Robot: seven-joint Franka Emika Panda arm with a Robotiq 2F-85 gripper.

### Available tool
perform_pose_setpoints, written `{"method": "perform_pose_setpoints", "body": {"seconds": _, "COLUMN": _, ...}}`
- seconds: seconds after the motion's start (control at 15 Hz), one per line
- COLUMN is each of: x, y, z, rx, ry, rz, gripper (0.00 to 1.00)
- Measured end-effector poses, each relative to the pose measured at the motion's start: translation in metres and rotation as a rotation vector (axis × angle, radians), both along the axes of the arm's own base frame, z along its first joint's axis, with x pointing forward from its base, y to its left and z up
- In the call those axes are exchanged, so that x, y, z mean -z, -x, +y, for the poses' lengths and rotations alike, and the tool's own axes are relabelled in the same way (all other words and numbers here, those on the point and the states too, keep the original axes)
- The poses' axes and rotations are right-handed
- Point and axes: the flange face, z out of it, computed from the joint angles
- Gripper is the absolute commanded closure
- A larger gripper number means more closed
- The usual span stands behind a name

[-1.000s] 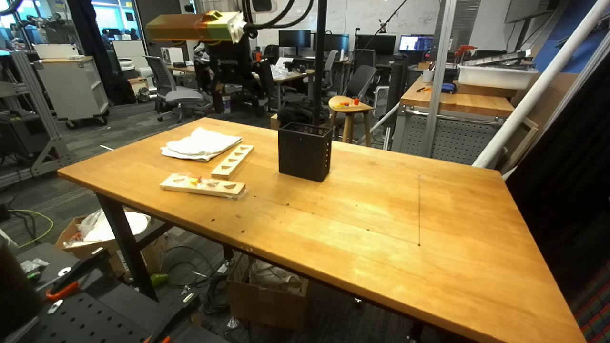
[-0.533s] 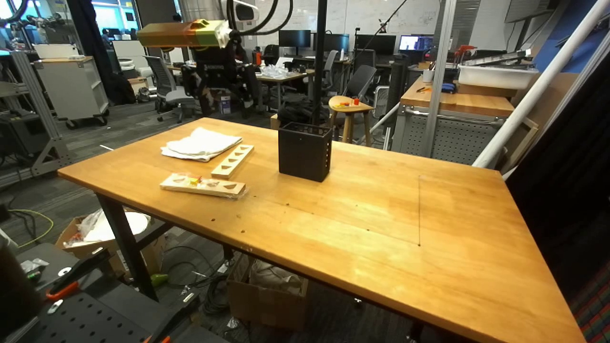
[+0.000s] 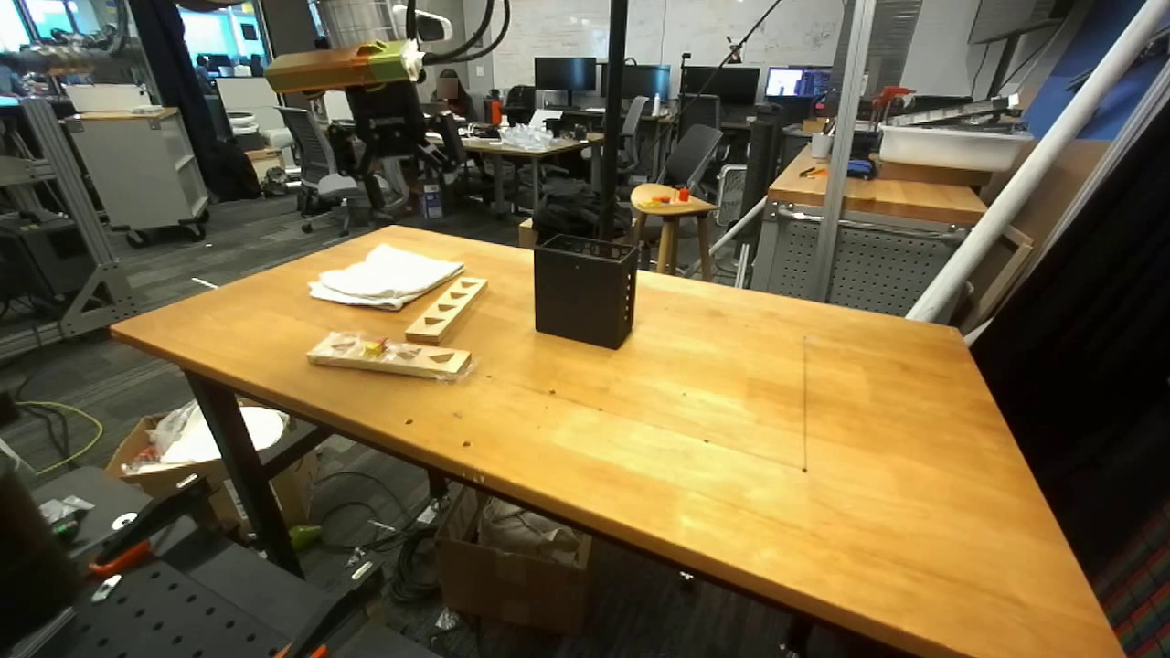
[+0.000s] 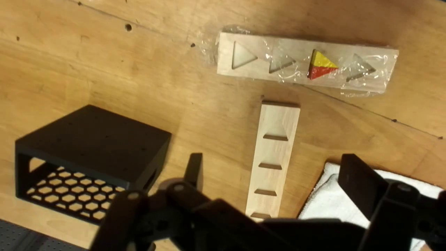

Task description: Put the white towel in the black box

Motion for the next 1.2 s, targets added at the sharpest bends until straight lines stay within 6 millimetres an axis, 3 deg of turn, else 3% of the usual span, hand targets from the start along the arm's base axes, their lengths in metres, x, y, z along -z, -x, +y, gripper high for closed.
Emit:
{"method": "perform_pose_setpoints", "body": {"seconds": 0.6, "x": 0.004, "y": -0.097, "z": 0.086, "rx": -0.112, "ry": -0.027, "rz": -0.054, "gripper": 0.00}}
{"method": "perform_pose_setpoints", "body": {"seconds": 1.2, "x": 0.045, "y": -0.146, "z": 0.184, "rx": -0.117, "ry": -0.076, "rz": -0.043, "gripper": 0.00}}
